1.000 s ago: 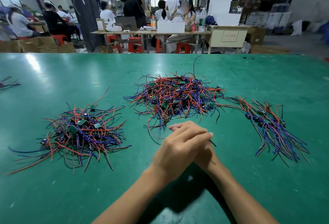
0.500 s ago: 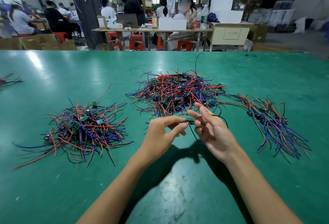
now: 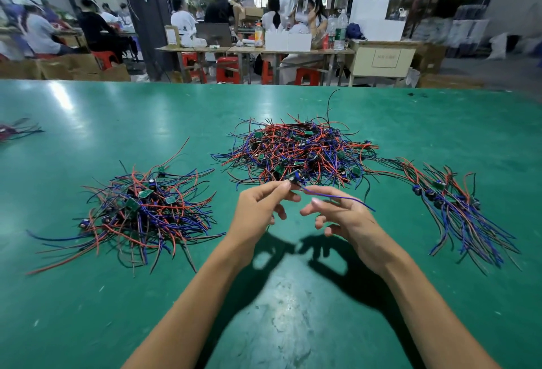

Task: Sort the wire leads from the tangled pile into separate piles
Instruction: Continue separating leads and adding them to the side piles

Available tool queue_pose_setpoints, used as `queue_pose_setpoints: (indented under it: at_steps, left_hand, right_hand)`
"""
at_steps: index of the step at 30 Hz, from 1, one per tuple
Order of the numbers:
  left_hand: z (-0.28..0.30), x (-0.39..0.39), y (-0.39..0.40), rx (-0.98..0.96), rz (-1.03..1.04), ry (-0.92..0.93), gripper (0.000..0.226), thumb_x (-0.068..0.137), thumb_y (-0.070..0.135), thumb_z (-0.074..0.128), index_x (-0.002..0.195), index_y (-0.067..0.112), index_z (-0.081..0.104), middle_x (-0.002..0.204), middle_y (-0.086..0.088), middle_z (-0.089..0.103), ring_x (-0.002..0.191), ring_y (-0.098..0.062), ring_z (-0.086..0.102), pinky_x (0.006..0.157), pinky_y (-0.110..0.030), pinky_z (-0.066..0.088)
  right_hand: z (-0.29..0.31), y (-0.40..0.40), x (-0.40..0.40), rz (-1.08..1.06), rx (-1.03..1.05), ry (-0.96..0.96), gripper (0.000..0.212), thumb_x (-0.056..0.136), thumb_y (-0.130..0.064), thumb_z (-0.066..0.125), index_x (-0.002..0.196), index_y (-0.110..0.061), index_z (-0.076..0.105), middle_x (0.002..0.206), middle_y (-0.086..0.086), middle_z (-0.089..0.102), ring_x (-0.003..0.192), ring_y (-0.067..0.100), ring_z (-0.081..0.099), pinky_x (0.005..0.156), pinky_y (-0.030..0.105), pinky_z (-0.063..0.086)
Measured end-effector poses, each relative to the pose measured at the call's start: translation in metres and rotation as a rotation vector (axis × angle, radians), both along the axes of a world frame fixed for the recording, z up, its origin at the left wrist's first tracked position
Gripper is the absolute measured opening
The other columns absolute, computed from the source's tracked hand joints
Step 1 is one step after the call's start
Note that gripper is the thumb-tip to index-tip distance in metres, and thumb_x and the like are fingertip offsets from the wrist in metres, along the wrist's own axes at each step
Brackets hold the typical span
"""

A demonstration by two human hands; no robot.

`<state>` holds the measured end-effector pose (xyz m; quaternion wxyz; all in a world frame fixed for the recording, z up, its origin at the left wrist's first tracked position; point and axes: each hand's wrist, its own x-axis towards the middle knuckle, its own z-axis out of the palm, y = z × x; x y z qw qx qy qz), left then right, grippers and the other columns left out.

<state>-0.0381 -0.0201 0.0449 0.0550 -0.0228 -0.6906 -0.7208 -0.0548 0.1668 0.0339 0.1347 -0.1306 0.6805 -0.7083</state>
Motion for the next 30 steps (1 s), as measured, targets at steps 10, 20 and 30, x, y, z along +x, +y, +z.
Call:
queue_pose_setpoints:
  at_steps: [10, 20, 30]
  left_hand:
    - [0.025, -0.01, -0.102, 0.069, 0.614, 0.021, 0.03, 0.103, 0.034, 0.047, 0.111, 0.019, 0.072, 0.104, 0.0, 0.073, 0.099, -0.017, 0.063, 0.081, -0.031, 0.048]
    - [0.009, -0.005, -0.104, -0.783, 1.169, -0.071, 0.051, 0.084, 0.011, 0.059, 0.134, 0.009, 0.051, 0.151, -0.021, 0.029, 0.137, -0.043, 0.026, 0.106, -0.05, 0.025]
    - [-0.041, -0.02, -0.045, -1.094, 0.313, 0.134, 0.035, 0.101, 0.038, 0.052, 0.131, 0.026, 0.064, 0.126, 0.004, 0.066, 0.119, -0.019, 0.05, 0.101, -0.036, 0.039]
  right_hand:
    - [-0.015, -0.012, -0.002, -0.073, 0.257, 0.064, 0.013, 0.097, -0.019, 0.065, 0.106, -0.024, 0.073, 0.089, 0.002, 0.078, 0.063, 0.004, 0.059, 0.056, 0.012, 0.044]
    - [-0.036, -0.046, -0.006, -0.406, 0.806, 0.287, 0.025, 0.091, -0.055, 0.055, 0.109, -0.038, 0.061, 0.077, -0.011, 0.073, 0.086, 0.016, 0.068, 0.079, 0.032, 0.049]
    - [-0.031, -0.084, -0.043, -0.553, 1.007, 0.421, 0.041, 0.1, -0.052, 0.044, 0.09, -0.019, 0.066, 0.089, 0.009, 0.071, 0.089, 0.034, 0.066, 0.066, 0.035, 0.034]
